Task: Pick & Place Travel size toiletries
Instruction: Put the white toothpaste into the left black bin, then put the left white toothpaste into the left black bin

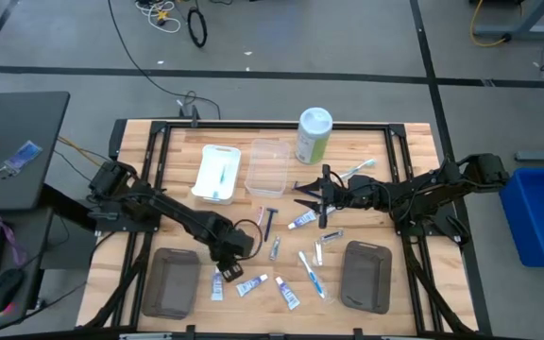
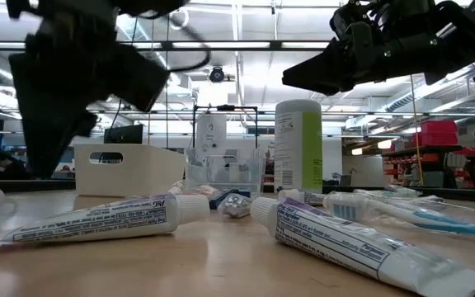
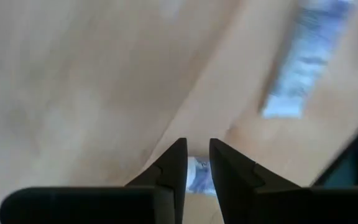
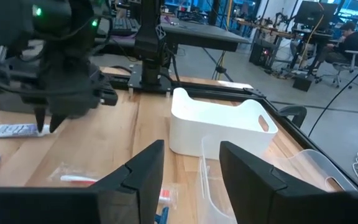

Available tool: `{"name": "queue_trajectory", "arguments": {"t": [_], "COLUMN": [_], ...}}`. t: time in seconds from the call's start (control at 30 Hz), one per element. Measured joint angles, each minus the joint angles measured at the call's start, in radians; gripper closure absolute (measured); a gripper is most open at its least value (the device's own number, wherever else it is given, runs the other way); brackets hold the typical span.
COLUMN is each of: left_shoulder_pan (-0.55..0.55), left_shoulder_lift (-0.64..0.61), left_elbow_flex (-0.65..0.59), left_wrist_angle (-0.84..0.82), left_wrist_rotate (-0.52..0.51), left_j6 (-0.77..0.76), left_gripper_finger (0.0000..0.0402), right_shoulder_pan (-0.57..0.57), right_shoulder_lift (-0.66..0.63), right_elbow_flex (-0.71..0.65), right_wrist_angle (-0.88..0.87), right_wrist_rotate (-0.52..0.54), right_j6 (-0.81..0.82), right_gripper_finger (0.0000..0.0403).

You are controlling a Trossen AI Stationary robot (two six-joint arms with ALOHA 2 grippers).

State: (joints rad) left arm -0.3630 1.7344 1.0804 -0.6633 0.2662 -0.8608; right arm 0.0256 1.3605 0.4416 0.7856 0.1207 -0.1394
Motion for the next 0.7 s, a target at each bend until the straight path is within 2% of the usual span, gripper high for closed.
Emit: {"name": "queue_trajectory", "arguments": {"t": [0.13, 0.23, 0.43, 0.57, 0.7], "left_shoulder_pan": [0.002, -0.018, -0.096, -0.131, -0.157], "left_shoulder_lift": [0.000, 0.000, 0.000, 0.002, 0.002], "left_elbow_flex": [0.101, 0.150, 0.128, 0.106, 0.106], "left_wrist_angle": [-0.124, -0.182, -0.185, -0.186, -0.149], "left_wrist_rotate": [-0.006, -0.070, -0.063, -0.090, -0.182], "left_j6": [0.322, 0.496, 0.839, 0.951, 1.032], "left_gripper_finger": [0.0314, 0.0290, 0.0234, 0.0203, 0.0177], "right_shoulder_pan": [0.000, 0.000, 0.000, 0.000, 0.000], "right_shoulder_lift": [0.000, 0.000, 0.000, 0.000, 0.000], "right_elbow_flex": [0.000, 0.000, 0.000, 0.000, 0.000], "right_wrist_angle": [0.004, 0.004, 0.004, -0.003, -0.003], "right_wrist_rotate": [0.000, 0.000, 0.000, 0.000, 0.000], "right_j6": [0.000, 0.000, 0.000, 0.000, 0.000], "right_gripper_finger": [0.0236, 0.0237, 0.0238, 0.0239, 0.0238]}}
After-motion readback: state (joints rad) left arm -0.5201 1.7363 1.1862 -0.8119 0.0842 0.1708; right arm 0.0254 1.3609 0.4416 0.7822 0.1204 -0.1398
